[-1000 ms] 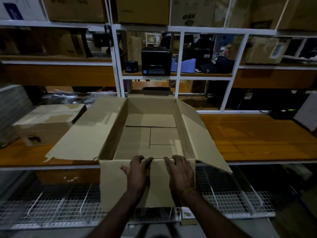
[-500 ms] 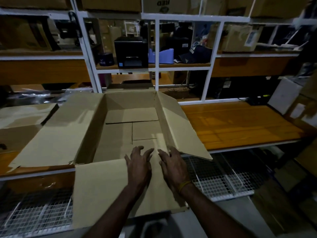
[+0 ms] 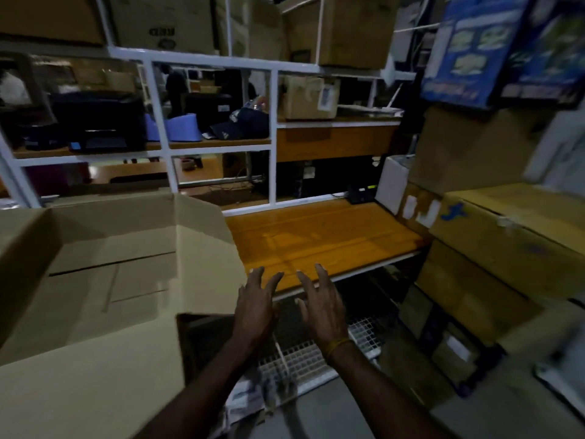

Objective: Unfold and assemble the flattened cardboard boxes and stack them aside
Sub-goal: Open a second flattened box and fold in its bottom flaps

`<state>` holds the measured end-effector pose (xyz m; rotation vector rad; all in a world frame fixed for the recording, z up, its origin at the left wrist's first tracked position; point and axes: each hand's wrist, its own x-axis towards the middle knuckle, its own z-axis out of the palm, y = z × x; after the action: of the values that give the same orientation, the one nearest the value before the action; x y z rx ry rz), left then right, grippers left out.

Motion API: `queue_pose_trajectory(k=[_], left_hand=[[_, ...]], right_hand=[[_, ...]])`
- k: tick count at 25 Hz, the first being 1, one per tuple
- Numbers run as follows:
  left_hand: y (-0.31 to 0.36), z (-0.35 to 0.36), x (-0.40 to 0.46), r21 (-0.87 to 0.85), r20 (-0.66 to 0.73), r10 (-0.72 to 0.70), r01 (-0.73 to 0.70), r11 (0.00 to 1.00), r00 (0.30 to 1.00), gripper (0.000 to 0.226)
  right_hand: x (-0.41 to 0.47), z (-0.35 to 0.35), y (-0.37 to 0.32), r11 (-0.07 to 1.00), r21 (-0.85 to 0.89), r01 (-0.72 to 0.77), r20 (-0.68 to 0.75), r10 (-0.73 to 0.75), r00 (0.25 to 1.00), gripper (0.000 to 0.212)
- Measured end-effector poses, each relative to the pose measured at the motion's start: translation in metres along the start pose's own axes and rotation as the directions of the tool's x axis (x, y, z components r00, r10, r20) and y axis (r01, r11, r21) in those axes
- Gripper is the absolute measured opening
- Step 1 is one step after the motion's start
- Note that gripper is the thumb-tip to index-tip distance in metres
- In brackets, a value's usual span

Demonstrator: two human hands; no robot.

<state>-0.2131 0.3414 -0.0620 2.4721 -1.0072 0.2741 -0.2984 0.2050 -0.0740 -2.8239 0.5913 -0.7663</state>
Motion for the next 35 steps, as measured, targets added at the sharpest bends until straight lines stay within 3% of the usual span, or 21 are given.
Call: queue_pose_trajectory(k=[8, 18, 23, 29, 33, 35], left_hand=[[0.191, 0.090, 0.067, -0.200, 0.076, 0.262, -0.242, 0.949, 0.962, 0.075], [0.324, 0.196, 0.145, -0.344, 0.175, 0.542, -0.465, 0.816, 0.822, 0.083], [0.355, 0.254, 0.216, -0.401, 0.124, 0.643, -0.554, 0.729, 0.756, 0.097], [0.363, 0.313, 0.319, -0.272, -0.023, 0.698, -0.676, 0.685, 0.716, 0.111], [0.369, 0.348, 0.366, -0.261, 0.016, 0.693, -0.666, 0.699, 0.721, 0.106], [0.368, 0.362, 0.386, -0.305, 0.005, 0.701, -0.666, 0.680, 0.713, 0.107]], right_hand=[[-0.025, -0.072, 0.197, 0.959, -0.174, -0.225, -0.135, 0.203, 0.970, 0.068], [-0.044, -0.090, 0.346, 0.856, -0.204, -0.475, -0.224, 0.432, 0.874, 0.079], [-0.023, -0.088, 0.408, 0.684, -0.301, -0.664, -0.316, 0.586, 0.746, 0.083], [0.002, -0.067, 0.459, 0.507, -0.254, -0.824, -0.499, 0.662, 0.560, 0.088], [0.014, -0.049, 0.483, 0.466, -0.199, -0.862, -0.553, 0.673, 0.492, 0.075], [0.017, -0.044, 0.493, 0.467, -0.117, -0.877, -0.609, 0.664, 0.435, 0.080]])
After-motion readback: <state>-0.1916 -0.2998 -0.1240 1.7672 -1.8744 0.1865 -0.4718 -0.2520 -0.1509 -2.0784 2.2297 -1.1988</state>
